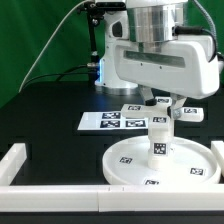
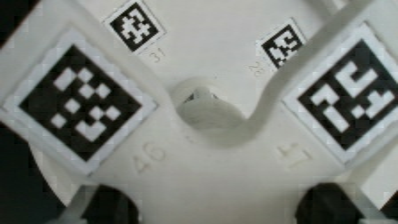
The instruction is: Assemble round table
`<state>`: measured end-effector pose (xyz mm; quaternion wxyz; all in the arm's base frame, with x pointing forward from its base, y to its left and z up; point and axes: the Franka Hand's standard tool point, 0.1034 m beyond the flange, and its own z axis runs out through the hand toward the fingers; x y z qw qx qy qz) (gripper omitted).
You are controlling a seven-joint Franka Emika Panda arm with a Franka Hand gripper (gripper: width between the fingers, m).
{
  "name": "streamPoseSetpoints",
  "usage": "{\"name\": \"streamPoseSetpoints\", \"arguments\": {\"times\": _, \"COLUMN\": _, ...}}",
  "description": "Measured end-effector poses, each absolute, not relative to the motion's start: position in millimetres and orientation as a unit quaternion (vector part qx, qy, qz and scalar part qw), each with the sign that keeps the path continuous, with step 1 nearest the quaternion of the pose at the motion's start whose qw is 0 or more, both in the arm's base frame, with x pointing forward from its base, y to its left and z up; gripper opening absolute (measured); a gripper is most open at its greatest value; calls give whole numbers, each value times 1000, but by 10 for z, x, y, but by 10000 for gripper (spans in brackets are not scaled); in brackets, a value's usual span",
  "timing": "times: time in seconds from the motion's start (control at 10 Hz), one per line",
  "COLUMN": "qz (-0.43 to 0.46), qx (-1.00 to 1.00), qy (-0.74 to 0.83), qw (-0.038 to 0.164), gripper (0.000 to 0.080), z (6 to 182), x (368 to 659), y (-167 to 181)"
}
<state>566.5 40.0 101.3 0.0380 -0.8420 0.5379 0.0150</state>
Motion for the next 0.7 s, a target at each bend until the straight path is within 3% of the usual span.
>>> {"name": "streamPoseSetpoints", "arguments": {"times": 0.4, "qz": 20, "qx": -751, "qy": 659, "qw": 42, "gripper": 439, "z": 1029, "x": 5668, "y": 398}}
{"name": "streamPoseSetpoints", "arguments": {"times": 0.7, "qz": 21, "qx": -752, "qy": 657, "qw": 41, "gripper": 439, "z": 1018, "x": 5664, "y": 398}}
